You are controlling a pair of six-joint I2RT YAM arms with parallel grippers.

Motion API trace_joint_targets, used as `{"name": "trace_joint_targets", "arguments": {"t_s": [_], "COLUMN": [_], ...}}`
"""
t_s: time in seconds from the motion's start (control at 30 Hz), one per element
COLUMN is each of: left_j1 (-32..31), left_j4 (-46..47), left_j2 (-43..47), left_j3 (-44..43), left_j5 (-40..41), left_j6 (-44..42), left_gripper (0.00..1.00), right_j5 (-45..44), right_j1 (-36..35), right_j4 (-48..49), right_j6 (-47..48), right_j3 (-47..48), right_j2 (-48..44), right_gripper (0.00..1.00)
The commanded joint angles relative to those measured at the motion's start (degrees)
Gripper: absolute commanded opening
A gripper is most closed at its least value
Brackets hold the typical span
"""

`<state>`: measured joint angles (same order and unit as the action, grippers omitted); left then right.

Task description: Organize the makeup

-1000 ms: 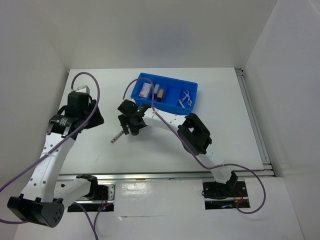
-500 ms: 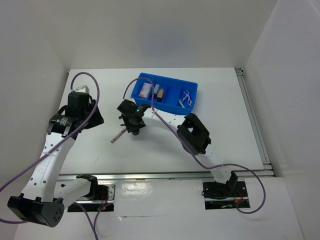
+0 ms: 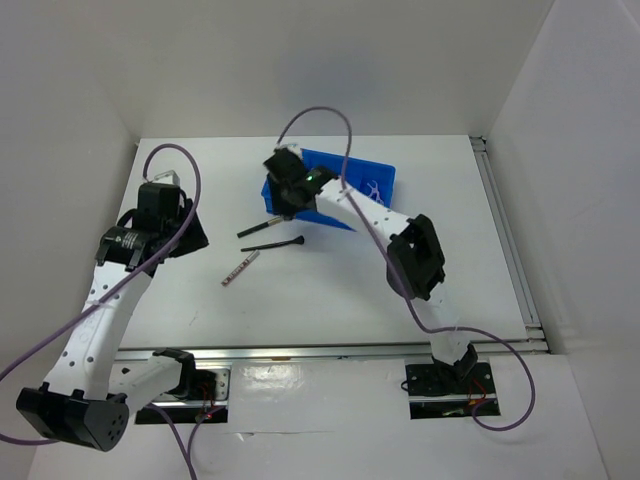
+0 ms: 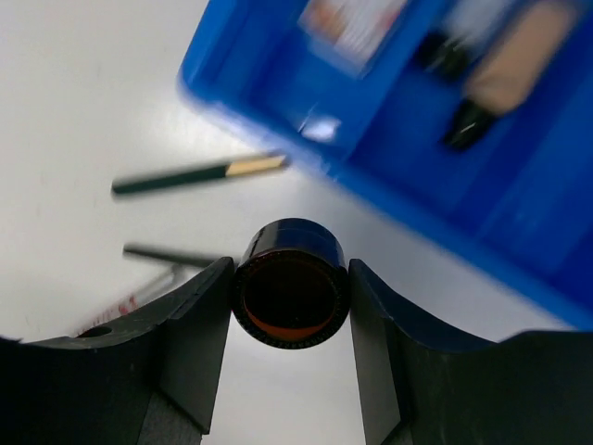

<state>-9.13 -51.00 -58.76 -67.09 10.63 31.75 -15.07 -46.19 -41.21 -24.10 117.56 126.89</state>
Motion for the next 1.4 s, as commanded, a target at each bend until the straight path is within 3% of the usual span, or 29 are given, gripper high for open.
{"name": "trace_joint_targets", "arguments": {"t_s": [0.0,0.27,0.47,0.53,0.7,0.87,0.93,0.97,1.1,1.23,1.37], "left_j1": [0.34,0.34,0.34,0.34,0.34,0.34,0.34,0.34,0.34,0.34,0.34], "left_j4": [1.26,1.26,1.78,1.78,1.78,1.78,1.78,1.78,1.26,1.26,1.26], "left_j2": [-0.21,-2.58,-4.16,-4.17,-4.78,-4.26,-4.26,-4.26,-2.24,-0.83,0.40], "left_j3": [-1.20,-1.20,-1.20,-1.20,-1.73,-1.73,-1.73,-1.73,0.11,0.64,1.17], "left_j5": [0.70,1.32,1.85,1.85,1.32,0.79,0.18,0.18,-0.96,-1.49,-1.49], "left_j6": [0.42,0.42,-0.11,-0.11,-0.11,-0.11,-0.11,-0.11,-0.11,0.51,1.04], "left_gripper": [0.51,0.51,0.51,0.51,0.51,0.52,0.53,0.53,0.53,0.53,0.53], "right_j5": [-1.89,3.55,6.45,6.46,7.60,6.46,5.67,5.06,4.35,3.64,6.87], "right_j1": [7.06,14.11,14.91,14.91,14.91,14.91,14.21,13.16,8.51,1.74,-3.19], "right_j4": [1.75,1.75,3.68,3.68,3.68,3.68,3.68,3.68,4.73,4.74,4.73], "right_j6": [0.81,0.81,0.81,0.81,0.81,0.81,0.81,0.81,0.81,-2.00,-4.82], "right_j3": [5.57,18.74,18.76,18.76,18.76,17.10,15.08,13.85,3.51,-4.76,-8.22], "right_j2": [-2.09,9.59,11.88,11.89,11.19,6.71,3.38,2.06,-5.32,-8.14,-7.01], "right_gripper": [0.46,0.46,0.46,0.51,0.81,0.88,0.82,0.72,0.47,0.32,0.33]}}
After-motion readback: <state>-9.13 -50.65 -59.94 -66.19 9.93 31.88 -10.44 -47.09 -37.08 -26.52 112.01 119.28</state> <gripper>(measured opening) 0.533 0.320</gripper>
